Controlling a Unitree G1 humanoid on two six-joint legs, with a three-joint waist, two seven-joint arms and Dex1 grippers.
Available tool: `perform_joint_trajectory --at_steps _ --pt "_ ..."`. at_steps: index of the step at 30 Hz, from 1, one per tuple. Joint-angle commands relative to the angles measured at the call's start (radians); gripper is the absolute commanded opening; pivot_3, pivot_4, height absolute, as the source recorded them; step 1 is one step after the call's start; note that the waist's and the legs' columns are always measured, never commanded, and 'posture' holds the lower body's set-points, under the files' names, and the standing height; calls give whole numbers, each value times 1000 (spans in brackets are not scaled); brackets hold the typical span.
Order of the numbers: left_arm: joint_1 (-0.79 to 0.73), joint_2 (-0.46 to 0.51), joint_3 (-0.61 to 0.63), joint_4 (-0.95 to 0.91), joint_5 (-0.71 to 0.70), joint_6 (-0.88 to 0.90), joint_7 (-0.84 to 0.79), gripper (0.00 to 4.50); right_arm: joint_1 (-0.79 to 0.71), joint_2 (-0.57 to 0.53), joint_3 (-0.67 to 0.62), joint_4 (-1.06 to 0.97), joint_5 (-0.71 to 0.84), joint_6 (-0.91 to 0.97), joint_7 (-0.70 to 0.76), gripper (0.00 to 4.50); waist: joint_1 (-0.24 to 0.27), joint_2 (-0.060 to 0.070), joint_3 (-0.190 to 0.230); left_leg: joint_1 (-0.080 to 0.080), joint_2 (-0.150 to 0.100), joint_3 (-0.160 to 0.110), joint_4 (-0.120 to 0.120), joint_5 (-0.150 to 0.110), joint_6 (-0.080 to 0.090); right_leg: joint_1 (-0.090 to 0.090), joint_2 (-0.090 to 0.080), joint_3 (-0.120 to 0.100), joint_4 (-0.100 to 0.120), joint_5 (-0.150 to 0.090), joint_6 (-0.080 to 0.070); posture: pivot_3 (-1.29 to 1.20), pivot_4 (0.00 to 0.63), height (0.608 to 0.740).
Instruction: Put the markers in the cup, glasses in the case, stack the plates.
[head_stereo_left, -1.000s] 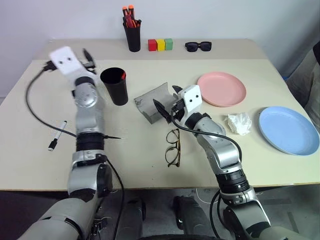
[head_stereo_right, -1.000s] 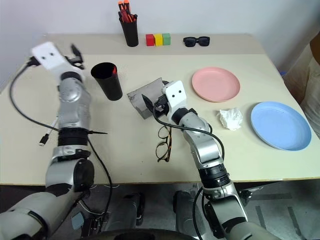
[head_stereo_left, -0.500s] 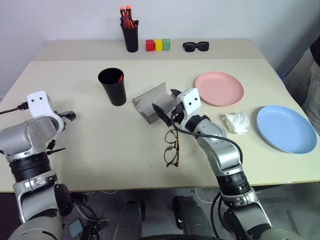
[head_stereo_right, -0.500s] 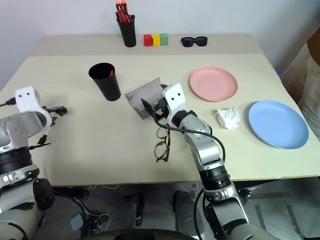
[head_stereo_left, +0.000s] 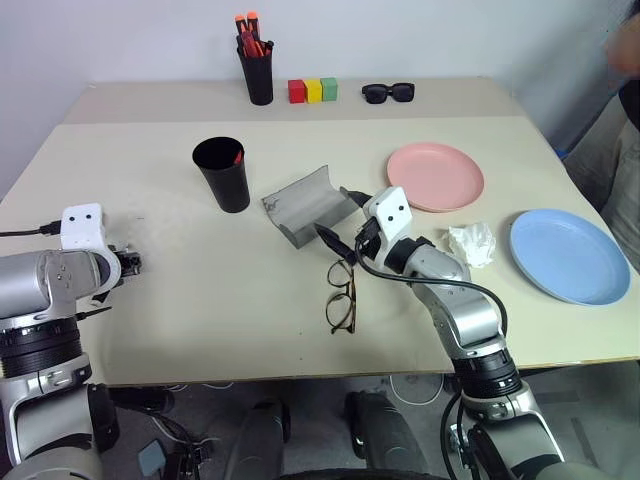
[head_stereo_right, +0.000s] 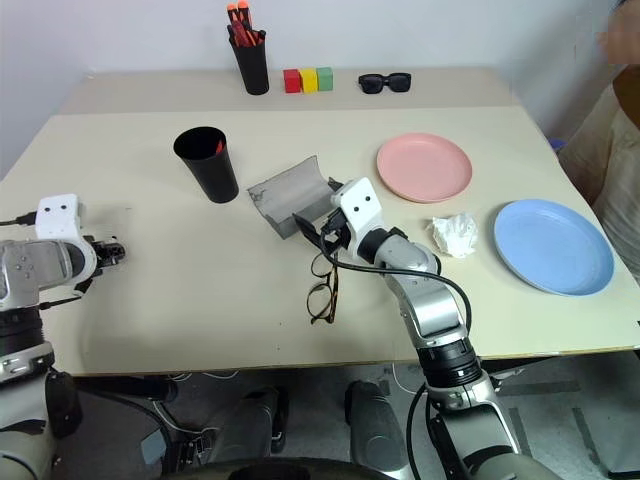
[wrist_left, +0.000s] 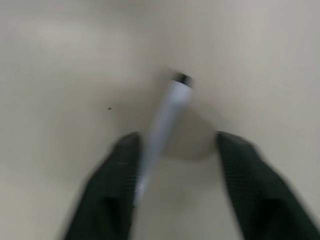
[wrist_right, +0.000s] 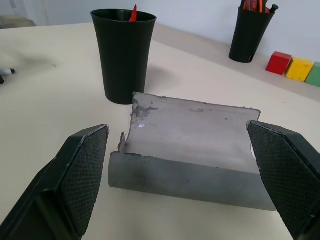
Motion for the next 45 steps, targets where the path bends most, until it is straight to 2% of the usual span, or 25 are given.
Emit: perform_joint_trajectory --at_steps 1,2,7,10,15,20,25,31,45 --pt "-19 -13 43 -2 45 -62 34 327 7 -15 6 -70 34 22 40 4500 0 0 0 0 0 0 0 0 0 0 0 0 0 0 0 0 150 740" --pt "-31 -25 59 0 49 -128 42 69 17 -24 16 -86 48 34 69 4500 1 0 0 0 0 0 0 0 0 0 0 0 0 0 0 0 150 740" --pt "-105 -76 78 -6 78 -467 78 69 61 -75 59 -164 116 76 190 4500 11 -1 0 -1 0 0 0 0 0 0 -1 0 -1 0 0 0 150 740" --pt "-173 -125 52 -18 93 -674 95 69 72 -85 72 -177 115 76 200 4500 29 -1 0 -1 0 1 1 0 0 0 -1 0 -2 0 0 0 150 740" --pt "-348 -261 -76 50 149 -970 136 69 39 -45 57 -128 68 27 120 4500 40 -2 -1 -1 -1 1 2 0 0 2 -1 0 -4 1 0 0 150 740" --pt "-453 -368 -200 230 230 -1222 130 69 -50 38 -19 -13 -22 -53 -92 4500 30 -2 -1 -1 -1 2 3 0 0 2 -1 0 -4 1 0 0 150 740" --pt "-485 -411 -255 408 287 -1375 154 69 -72 61 -41 17 -45 -82 -153 4500 23 -2 -1 -2 -1 2 1 0 0 0 0 0 -3 1 0 0 150 740" --pt "-496 -425 -255 524 308 -1474 191 69 -61 65 -39 7 -52 -85 -168 4500 27 -2 -1 -2 -1 2 1 0 0 -1 0 0 -3 1 0 0 150 740" --pt "-395 -465 -245 530 301 -1490 210 69 -65 78 -33 15 -49 -92 -159 4500 27 -2 -1 -2 -1 2 1 0 0 0 0 0 -2 1 1 0 150 740"
